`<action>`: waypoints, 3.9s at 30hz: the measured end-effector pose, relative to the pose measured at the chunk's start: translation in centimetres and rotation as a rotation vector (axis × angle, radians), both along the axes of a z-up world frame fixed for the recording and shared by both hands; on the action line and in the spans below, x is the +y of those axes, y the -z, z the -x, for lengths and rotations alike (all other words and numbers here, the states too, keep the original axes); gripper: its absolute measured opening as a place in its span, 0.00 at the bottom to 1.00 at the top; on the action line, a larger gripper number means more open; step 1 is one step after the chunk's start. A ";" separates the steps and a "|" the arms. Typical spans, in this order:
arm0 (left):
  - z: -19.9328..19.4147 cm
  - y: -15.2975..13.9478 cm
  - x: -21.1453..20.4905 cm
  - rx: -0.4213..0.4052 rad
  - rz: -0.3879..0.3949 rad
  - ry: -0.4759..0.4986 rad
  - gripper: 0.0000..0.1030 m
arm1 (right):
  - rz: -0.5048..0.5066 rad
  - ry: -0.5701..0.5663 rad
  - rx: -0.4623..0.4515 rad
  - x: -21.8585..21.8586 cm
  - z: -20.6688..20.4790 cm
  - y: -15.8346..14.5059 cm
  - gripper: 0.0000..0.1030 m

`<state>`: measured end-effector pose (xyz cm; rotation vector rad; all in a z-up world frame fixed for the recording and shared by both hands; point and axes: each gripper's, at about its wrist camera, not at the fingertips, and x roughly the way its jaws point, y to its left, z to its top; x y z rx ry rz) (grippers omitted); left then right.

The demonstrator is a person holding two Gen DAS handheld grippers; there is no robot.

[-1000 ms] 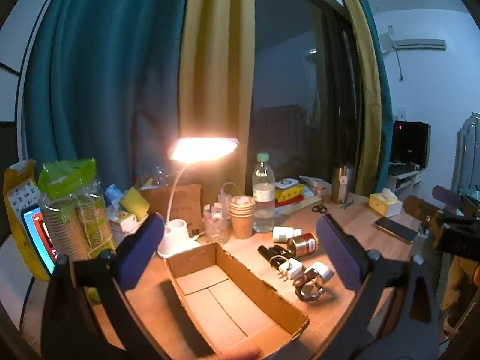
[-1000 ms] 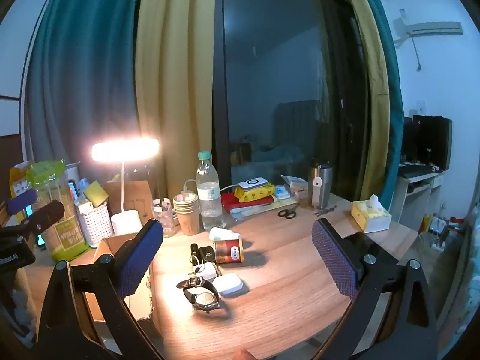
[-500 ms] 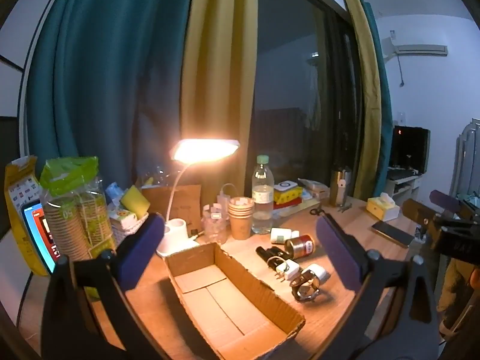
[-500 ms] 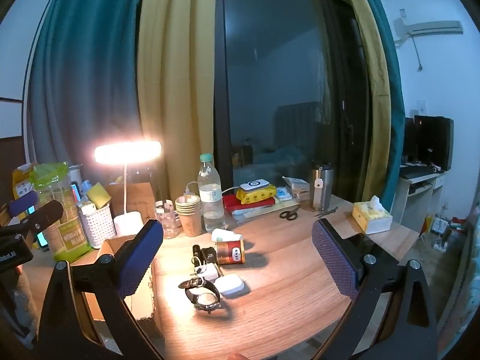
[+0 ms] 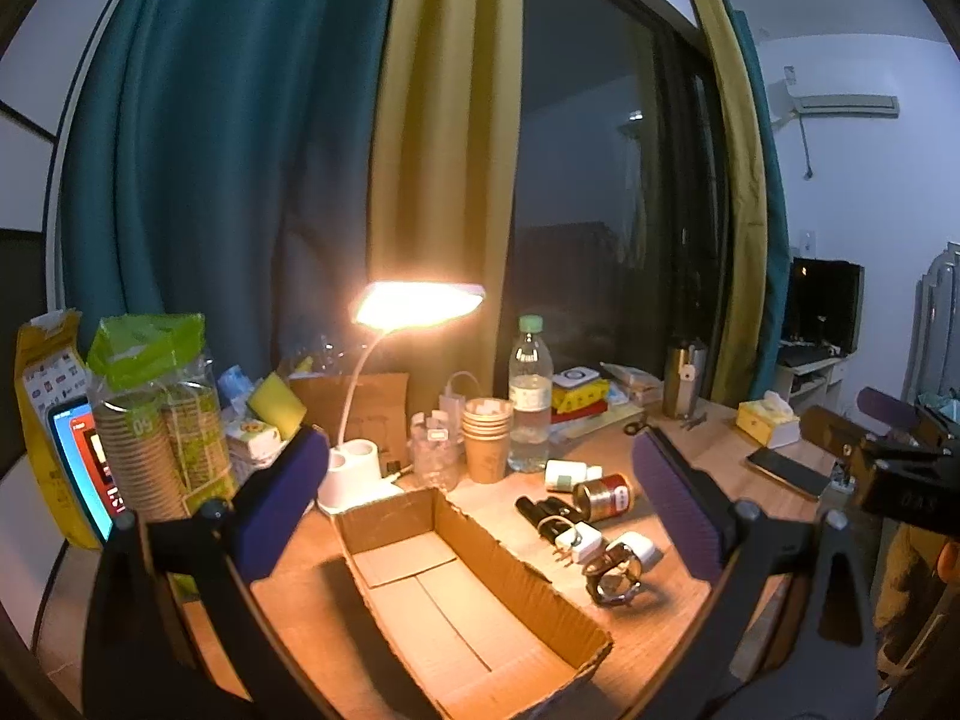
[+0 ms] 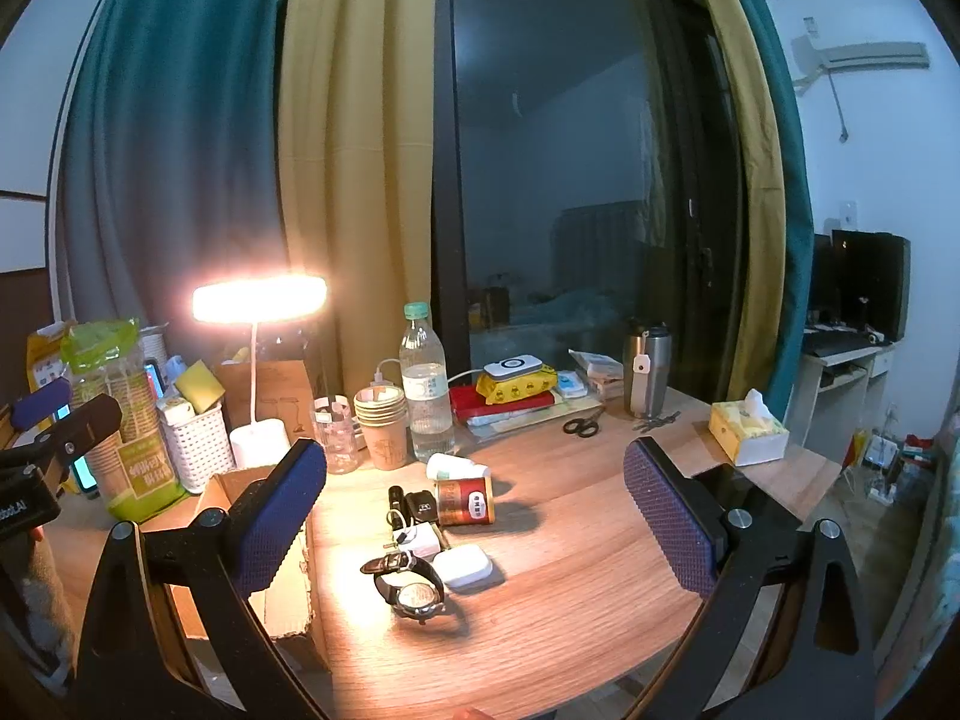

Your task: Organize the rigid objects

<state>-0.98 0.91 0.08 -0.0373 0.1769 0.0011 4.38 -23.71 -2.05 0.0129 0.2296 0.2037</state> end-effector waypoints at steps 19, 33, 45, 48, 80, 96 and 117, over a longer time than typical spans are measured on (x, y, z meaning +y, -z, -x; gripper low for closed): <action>0.0 0.2 0.1 0.005 0.013 -0.005 0.99 | -0.001 0.000 -0.001 -0.1 0.1 0.1 0.98; 0.1 0.2 0.2 0.006 0.013 -0.005 0.99 | -0.001 -0.001 0.001 -0.1 0.0 0.3 0.98; 0.1 0.2 0.2 0.005 0.013 -0.005 0.99 | 0.000 -0.002 0.003 -0.1 0.0 0.2 0.98; 0.1 0.3 0.2 0.006 0.013 -0.005 0.99 | 0.001 -0.003 0.003 0.0 0.1 0.2 0.98; -3.8 5.4 1.6 0.224 0.011 -0.023 0.99 | 0.026 -0.030 0.117 1.5 -3.2 3.9 0.98; -10.6 14.9 5.5 0.558 0.043 -0.037 0.99 | 0.075 -0.087 0.380 4.1 -10.5 12.7 0.98; -16.0 18.2 4.5 0.739 0.031 0.095 0.36 | 0.122 -0.130 0.566 7.2 -14.9 17.4 0.91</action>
